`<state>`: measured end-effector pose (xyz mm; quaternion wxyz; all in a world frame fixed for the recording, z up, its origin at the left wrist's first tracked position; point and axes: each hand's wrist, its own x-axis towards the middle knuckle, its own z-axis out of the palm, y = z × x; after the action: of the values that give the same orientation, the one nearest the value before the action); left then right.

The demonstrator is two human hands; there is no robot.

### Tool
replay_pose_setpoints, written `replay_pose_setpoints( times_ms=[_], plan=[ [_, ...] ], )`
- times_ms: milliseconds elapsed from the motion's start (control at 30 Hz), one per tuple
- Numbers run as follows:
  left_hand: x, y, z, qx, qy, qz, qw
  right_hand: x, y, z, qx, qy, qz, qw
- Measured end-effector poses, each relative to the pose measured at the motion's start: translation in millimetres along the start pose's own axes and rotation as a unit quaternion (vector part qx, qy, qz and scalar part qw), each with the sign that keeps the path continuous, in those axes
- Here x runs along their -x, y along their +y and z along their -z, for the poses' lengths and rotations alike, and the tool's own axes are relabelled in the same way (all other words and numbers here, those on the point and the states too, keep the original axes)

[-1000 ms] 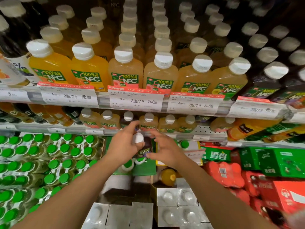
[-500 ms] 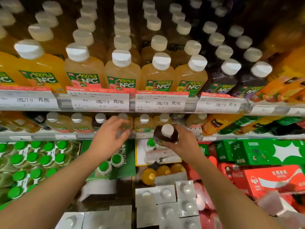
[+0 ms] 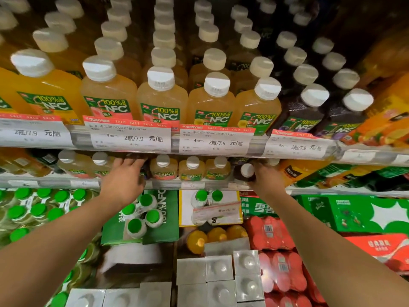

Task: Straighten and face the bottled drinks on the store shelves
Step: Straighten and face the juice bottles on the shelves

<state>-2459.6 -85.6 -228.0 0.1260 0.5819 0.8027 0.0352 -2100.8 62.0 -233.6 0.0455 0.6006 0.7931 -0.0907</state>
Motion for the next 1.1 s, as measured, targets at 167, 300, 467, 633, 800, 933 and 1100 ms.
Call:
replay_pose_setpoints(
  times_ms=[167, 300, 467, 633, 800, 933, 1100],
  plan=[
    [-3.7, -0.8, 6.1, -0.008, 0.024, 0.013, 1.0, -14.6, -7.0, -1.6, 0.065, -0.013, -0.01, 0.998],
    [-5.8, -4.3, 8.4, -0.009, 0.011, 0.032, 0.999, -27.2, -4.1, -7.9, 0.033, -0.014, 0.011, 0.999],
    [-3.5, 0.5, 9.5, -0.027, 0.011, 0.033, 0.999, -37.0, -1.4, -13.1, 0.009, -0.043, 0.011, 0.999],
    [-1.9, 1.7, 8.2, -0.045, -0.01, 0.035, 0.998, -39.0, -2.1, -5.1, 0.143, -0.043, 0.074, 0.986],
    [-4.2, 3.1, 14.4, -0.068, -0.009, 0.026, 0.997, -50.3, -1.5, -1.1, 0.202, -0.093, 0.077, 0.972],
    [-9.7, 2.4, 15.9, -0.082, -0.008, 0.021, 0.996, -53.9, -5.6, 1.1, 0.108, -0.124, 0.016, 0.986],
    [-13.7, 2.1, 12.9, -0.104, -0.004, 0.024, 0.994, -54.1, -5.6, 0.2, -0.092, -0.098, -0.064, 0.989]
  ],
)
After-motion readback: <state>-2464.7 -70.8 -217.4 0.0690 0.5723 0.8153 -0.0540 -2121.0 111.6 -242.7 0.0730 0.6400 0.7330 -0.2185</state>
